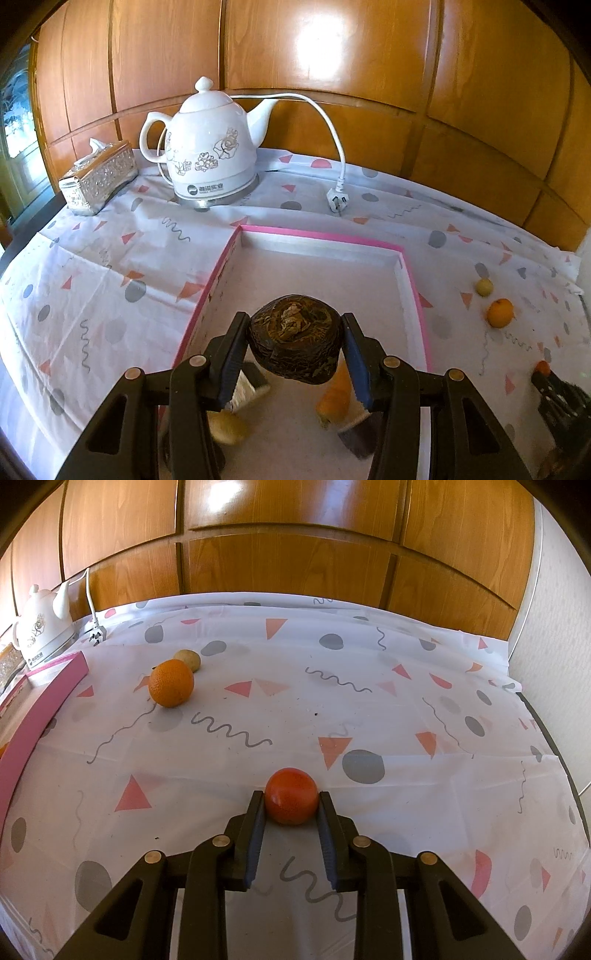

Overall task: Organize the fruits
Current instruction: 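Carry the dark round root into the tray and open the left gripper, then carry the red tomato into the tray and open the right gripper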

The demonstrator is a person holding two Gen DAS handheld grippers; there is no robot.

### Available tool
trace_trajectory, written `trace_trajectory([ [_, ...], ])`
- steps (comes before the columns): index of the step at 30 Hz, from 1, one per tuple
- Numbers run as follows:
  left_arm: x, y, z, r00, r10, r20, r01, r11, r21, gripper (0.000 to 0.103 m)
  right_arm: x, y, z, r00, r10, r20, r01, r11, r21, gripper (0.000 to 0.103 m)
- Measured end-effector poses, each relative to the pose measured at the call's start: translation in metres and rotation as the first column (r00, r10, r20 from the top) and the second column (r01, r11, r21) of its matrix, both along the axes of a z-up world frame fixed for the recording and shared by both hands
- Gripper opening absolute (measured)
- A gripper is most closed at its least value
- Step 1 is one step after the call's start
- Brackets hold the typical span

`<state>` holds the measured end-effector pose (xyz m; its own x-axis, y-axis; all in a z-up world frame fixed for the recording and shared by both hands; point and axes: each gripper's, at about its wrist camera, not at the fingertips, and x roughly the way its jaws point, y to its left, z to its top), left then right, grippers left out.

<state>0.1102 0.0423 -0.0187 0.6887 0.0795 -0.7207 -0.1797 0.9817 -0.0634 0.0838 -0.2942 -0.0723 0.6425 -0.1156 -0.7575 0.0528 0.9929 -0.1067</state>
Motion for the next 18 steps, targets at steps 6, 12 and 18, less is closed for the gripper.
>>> trace_trajectory([
  [6, 0.003, 0.001, 0.005, 1.000, 0.011, 0.020, -0.010, 1.000, -0.005, 0.056, 0.000, 0.000, 0.000, 1.000, 0.000, 0.000, 0.000, 1.000, 0.000, 0.028],
  [12, -0.006, -0.001, 0.008, 1.000, 0.015, 0.016, -0.014, 0.999, -0.028, 0.056, 0.000, 0.000, 0.000, 1.000, 0.000, 0.000, 0.000, 1.000, 0.000, 0.028],
  [18, -0.023, -0.008, 0.015, 1.000, -0.004, 0.031, 0.005, 0.999, -0.033, 0.056, 0.000, 0.000, 0.000, 1.000, 0.000, 0.000, 0.000, 1.000, 0.000, 0.028],
])
